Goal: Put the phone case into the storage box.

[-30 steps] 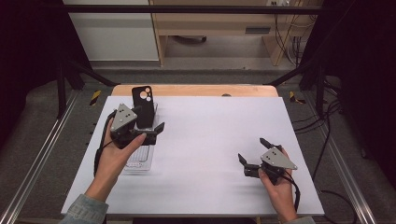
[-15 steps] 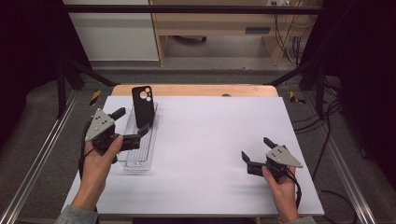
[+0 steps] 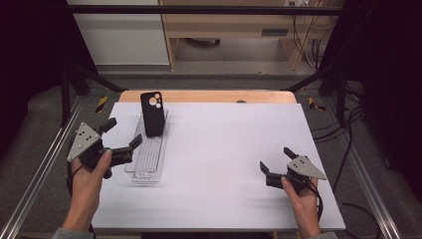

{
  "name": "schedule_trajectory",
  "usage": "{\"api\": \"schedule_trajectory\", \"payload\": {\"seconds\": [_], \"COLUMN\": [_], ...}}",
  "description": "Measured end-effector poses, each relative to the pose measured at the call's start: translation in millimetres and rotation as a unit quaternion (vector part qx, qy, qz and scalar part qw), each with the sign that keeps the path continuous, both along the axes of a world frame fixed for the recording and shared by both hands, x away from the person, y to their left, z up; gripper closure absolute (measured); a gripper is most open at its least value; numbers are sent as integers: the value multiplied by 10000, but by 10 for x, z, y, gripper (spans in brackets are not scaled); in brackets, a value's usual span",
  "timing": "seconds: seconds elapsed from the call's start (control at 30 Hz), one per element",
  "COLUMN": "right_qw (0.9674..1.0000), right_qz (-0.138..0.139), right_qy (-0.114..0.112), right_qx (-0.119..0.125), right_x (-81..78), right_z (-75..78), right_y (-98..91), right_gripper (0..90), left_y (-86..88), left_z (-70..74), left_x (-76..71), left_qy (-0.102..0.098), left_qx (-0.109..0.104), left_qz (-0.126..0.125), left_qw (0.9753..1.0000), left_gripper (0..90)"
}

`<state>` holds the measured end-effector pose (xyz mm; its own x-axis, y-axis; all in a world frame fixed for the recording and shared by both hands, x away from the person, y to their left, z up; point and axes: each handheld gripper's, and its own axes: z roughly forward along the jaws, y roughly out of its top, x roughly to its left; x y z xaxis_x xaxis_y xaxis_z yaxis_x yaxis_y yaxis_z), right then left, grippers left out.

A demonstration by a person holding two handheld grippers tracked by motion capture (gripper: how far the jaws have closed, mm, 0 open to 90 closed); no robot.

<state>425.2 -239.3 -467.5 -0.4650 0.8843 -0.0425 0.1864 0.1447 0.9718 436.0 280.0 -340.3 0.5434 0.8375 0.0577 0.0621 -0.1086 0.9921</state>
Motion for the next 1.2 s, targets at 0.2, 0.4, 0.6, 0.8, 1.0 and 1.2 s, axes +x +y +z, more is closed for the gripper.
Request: {"api": "schedule_trajectory", "payload": {"seconds": [0.2, 0.4, 0.6, 0.8, 1.0, 1.2], "right_qw": [9999, 9999, 9998, 9998, 9998, 9998], "right_qz": [-59, -101, -104, -92, -102, -97], "right_qy": [0, 26, 49, 71, 83, 84], "right_qx": [83, 103, 139, 135, 147, 143], "right_x": [-24, -27, -31, -25, -25, -27], "right_z": [-2, -10, -16, -27, -28, -29], "right_y": [-49, -79, -87, -85, -88, -82], "right_gripper": [38, 38, 38, 37, 37, 36], "left_y": [65, 94, 145, 205, 227, 242], "left_z": [-29, -82, -140, -236, -351, -452], "left_x": [-48, -109, -168, -200, -234, -257], "left_qy": [-53, -231, -348, -322, -276, -315], "left_qx": [-100, 0, -71, -116, -196, -167], "left_qz": [38, -37, 64, 139, 150, 135], "left_qw": [9999, 9997, 9993, 9993, 9993, 9993], "left_gripper": [25, 16, 16, 17, 16, 16]}}
